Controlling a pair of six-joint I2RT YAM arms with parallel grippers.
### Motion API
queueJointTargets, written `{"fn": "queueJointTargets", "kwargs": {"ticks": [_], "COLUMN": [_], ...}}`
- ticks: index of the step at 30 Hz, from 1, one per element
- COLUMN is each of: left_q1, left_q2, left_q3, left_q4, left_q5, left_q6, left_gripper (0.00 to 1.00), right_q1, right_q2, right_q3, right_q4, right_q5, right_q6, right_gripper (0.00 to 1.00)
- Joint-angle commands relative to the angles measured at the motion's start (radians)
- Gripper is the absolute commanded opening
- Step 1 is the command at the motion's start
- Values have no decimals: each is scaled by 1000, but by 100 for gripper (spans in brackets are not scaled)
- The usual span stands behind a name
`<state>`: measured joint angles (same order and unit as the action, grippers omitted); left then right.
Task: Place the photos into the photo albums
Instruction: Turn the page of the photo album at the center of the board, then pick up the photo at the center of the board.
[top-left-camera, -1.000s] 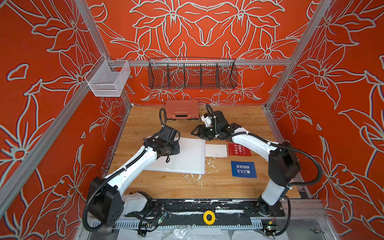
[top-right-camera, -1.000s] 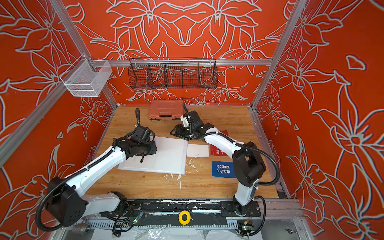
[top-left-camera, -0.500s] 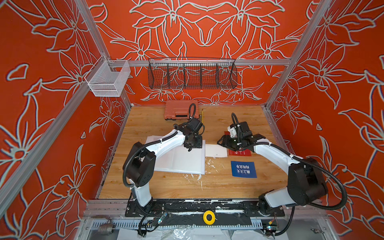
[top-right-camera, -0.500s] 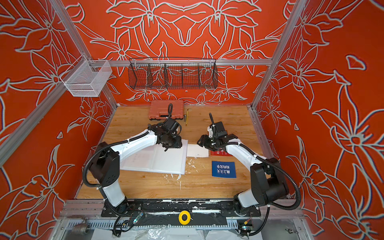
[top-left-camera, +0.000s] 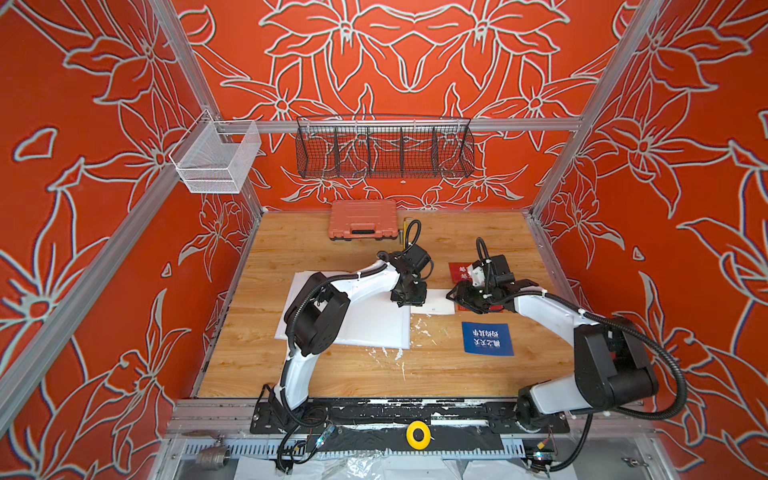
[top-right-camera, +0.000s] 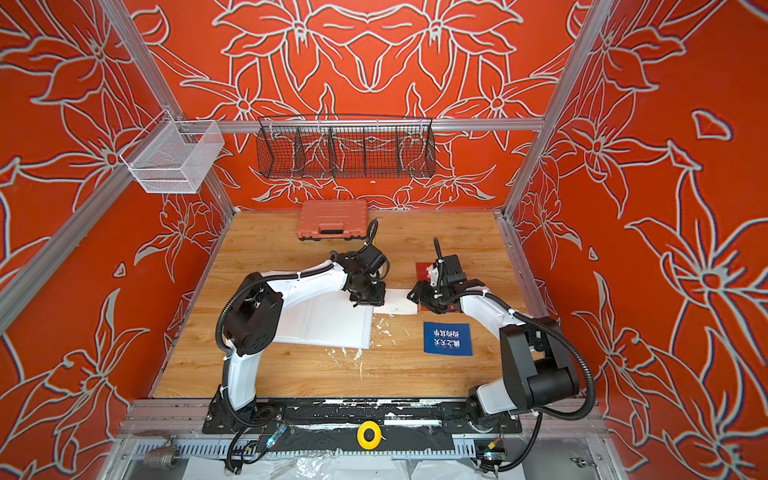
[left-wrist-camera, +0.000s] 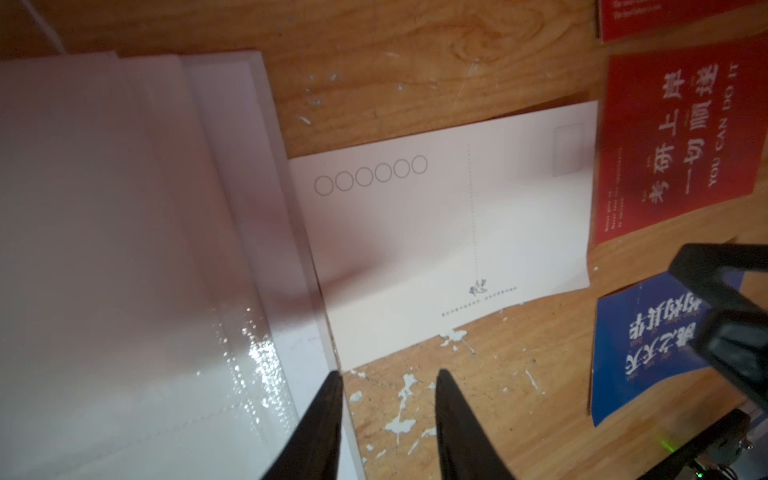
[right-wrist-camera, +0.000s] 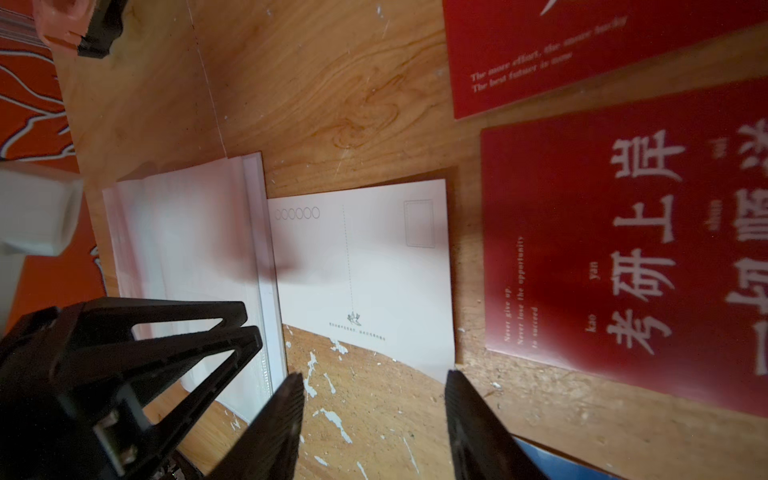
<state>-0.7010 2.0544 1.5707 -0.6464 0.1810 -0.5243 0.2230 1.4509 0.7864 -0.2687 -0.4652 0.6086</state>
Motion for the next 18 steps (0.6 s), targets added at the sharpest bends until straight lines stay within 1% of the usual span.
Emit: {"fn": "queueJointTargets", "kwargs": {"ticks": [1, 11, 18], "left_q1": [3, 3, 3], "left_q2": [23, 78, 98], "left_q3": [34, 77, 80], "left_q4": [-29, -73, -89], "left_q5": [-17, -57, -81], "left_q6": [-3, -4, -5], "left_gripper": [35, 33, 33], "right_q1": [-6, -16, -23], "right_q2": [14, 79, 89], "right_q3": [-19, -37, -49], "right_q4": [49, 123, 141], "right_q5": [-36, -61, -53], "right_q6": [-12, -9, -20], "right_gripper": [56, 53, 51]}}
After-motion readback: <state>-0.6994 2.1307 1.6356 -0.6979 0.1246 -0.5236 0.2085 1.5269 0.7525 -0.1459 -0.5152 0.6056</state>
